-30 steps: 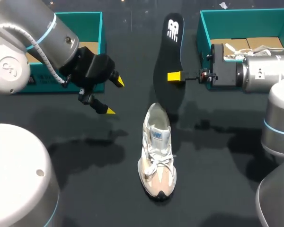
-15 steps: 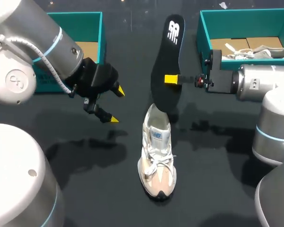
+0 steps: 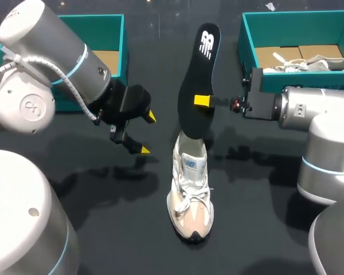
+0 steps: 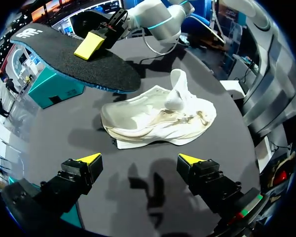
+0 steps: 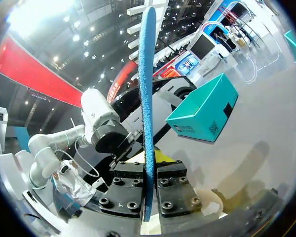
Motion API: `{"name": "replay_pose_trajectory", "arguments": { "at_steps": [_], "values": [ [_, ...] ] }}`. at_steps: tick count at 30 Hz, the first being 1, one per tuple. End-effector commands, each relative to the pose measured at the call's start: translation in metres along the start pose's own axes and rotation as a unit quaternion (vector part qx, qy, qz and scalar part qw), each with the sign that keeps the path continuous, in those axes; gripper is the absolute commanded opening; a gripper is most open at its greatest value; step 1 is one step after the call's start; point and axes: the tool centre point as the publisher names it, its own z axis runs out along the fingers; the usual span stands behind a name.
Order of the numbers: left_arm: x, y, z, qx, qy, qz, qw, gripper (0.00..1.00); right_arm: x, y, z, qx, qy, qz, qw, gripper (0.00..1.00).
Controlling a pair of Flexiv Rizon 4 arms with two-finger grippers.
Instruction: Take the shoe out of the shoebox, open the shoe tongue, remove and reinsert the insole, then place the shoe into the shoebox
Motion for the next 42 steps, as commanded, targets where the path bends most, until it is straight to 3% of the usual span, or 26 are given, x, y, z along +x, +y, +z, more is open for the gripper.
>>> {"name": "replay_pose_trajectory", "arguments": {
  "at_steps": [1, 21, 23, 42],
  "values": [
    [-0.007, 0.002, 0.024, -0.006, 0.008, -0.007, 1.0, 1.0, -0.003, -0.003, 0.002, 0.001, 0.004, -0.002, 1.0, 0.0],
    [-0.009, 0.0, 0.072, 0.002, 0.03, -0.001, 1.0, 1.0, -0.029, -0.022, 0.01, -0.02, 0.041, -0.032, 0.998, 0.0],
    [-0.009, 0.0, 0.073, 0.006, 0.036, -0.002, 0.999, 1.0, -0.031, -0.026, 0.01, -0.036, 0.051, -0.021, 0.998, 0.0],
    [-0.011, -0.004, 0.082, 0.0, 0.027, -0.008, 1.0, 1.0, -0.034, -0.03, 0.007, -0.042, 0.045, -0.052, 0.997, 0.0]
  ]
}}
